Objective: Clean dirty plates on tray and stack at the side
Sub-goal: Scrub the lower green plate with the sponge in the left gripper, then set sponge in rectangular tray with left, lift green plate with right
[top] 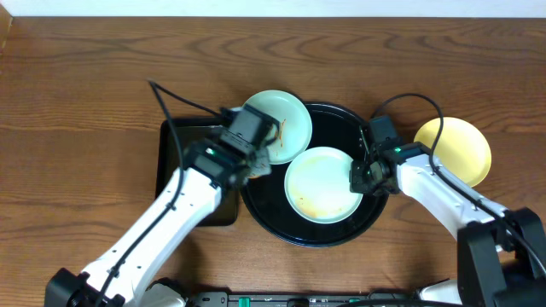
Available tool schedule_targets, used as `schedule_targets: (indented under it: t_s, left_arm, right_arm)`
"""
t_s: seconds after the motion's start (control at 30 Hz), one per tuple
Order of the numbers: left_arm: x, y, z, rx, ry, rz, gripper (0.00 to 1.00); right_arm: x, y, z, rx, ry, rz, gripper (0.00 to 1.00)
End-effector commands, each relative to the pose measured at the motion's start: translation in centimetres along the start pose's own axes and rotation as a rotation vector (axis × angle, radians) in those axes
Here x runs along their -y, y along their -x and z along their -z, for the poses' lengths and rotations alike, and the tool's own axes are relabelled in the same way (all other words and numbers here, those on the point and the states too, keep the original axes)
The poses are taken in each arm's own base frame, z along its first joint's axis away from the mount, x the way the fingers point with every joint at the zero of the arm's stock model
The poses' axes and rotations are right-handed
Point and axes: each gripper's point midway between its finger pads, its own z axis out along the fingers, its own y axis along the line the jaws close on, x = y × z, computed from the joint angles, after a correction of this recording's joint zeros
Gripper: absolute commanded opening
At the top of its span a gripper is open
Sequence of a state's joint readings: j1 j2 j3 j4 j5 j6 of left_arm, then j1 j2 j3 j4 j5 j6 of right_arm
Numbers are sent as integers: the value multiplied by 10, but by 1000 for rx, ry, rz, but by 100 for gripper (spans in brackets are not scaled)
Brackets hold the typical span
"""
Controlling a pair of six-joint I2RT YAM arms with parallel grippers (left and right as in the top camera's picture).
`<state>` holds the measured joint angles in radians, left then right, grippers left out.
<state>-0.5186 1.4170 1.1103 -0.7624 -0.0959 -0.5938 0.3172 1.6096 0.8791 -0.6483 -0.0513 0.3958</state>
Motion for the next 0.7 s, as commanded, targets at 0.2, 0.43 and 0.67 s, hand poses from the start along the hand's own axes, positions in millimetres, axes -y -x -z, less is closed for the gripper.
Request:
schedule_targets:
  t_s: [0.2,0.43,0.67]
  left_arm:
    - [-75,36,-8,28,121,202,7]
    - [-89,40,-11,-1,81,237,7]
    - [-90,32,-24,-66,66,144,7]
  right_arm:
    - [0,59,104,398,-36,142,1]
    - [7,65,147,558,-178,252,1]
    - [21,69,164,626,-386,293,1]
